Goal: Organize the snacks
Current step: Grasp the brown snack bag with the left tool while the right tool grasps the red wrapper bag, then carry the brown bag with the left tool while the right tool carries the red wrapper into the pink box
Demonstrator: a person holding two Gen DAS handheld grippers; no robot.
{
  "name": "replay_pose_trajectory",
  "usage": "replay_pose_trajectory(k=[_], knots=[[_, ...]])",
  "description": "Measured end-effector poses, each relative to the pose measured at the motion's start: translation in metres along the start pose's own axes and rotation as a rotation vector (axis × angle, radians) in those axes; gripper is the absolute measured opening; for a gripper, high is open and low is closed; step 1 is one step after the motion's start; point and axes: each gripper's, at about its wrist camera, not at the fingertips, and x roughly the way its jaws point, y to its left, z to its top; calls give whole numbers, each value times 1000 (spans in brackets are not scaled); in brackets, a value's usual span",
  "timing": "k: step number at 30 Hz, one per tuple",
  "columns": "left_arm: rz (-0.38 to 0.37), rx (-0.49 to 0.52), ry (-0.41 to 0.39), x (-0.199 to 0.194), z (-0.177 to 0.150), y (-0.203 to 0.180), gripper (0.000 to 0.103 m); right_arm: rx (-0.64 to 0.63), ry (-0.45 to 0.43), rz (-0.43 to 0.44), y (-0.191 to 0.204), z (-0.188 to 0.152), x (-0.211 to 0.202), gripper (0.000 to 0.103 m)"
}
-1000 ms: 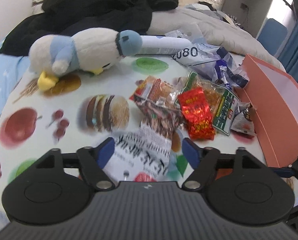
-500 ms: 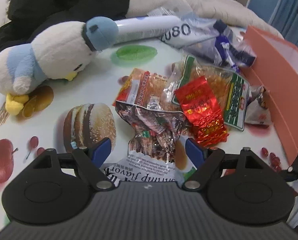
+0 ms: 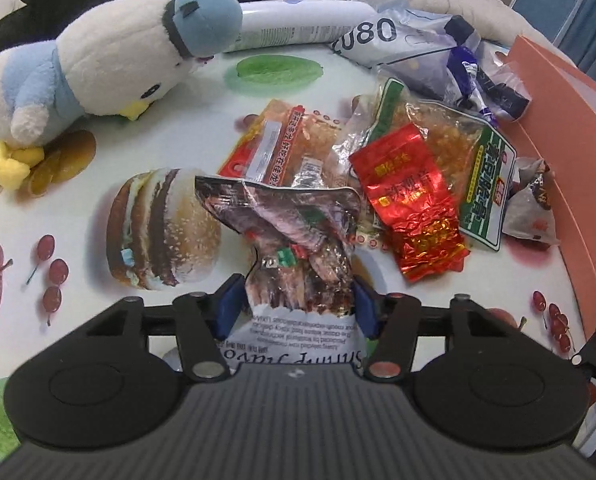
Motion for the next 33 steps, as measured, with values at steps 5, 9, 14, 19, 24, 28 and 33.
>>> replay_pose_trajectory(k=[5, 9, 14, 19, 24, 28, 33], knots=[[0, -47, -2, -14, -4, 3, 53, 83, -15, -27, -5, 0, -3, 44], [-4, -65, -28, -36, -9, 3, 53, 147, -36, -50, -9, -2, -13, 41], [-22, -89, -64, -67, -22, -3, 53, 203, -77, -77, -7, -4, -33, 41], [-48, -149, -104, -99, -39, -6, 53, 225, -114, -100, 2, -5, -52, 40], [-63, -156, -133, -129, -53, -19, 53, 258, -152, -130, 12, -8, -74, 40], [-72, -145, -151, -150, -64, -31, 53, 307, -194, -159, 16, -11, -94, 40], [-89, -143, -176, -175, -76, -43, 53, 383, -252, -186, 18, -15, -121, 40]])
